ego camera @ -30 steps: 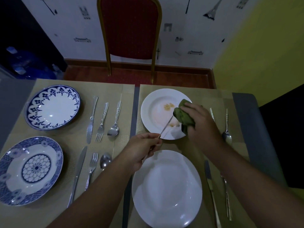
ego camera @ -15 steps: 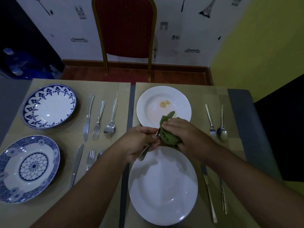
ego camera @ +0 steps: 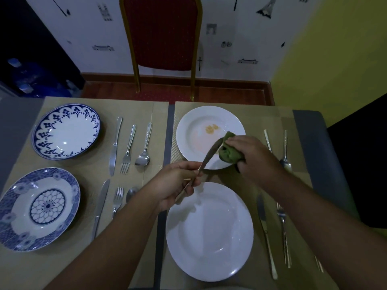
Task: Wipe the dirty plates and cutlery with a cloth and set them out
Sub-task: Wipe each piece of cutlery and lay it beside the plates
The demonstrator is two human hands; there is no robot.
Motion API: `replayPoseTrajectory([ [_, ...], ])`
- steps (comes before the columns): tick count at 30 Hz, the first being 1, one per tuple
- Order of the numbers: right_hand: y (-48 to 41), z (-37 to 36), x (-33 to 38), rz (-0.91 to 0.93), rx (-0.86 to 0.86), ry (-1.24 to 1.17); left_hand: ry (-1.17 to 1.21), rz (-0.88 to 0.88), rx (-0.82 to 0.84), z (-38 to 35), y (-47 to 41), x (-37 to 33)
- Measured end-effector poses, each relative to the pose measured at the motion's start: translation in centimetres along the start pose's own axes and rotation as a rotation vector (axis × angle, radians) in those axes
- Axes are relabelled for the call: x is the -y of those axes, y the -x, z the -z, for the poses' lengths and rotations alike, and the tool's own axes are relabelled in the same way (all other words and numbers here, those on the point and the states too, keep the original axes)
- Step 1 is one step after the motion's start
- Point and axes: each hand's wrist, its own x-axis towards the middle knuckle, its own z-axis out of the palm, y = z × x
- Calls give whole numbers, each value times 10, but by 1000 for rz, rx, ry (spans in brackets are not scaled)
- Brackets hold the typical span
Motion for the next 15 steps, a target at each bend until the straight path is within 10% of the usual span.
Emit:
replayPoseTrajectory([
  [15, 20, -8, 23, 358, 205, 86, -189, -39, -86, -20, 9, 0],
])
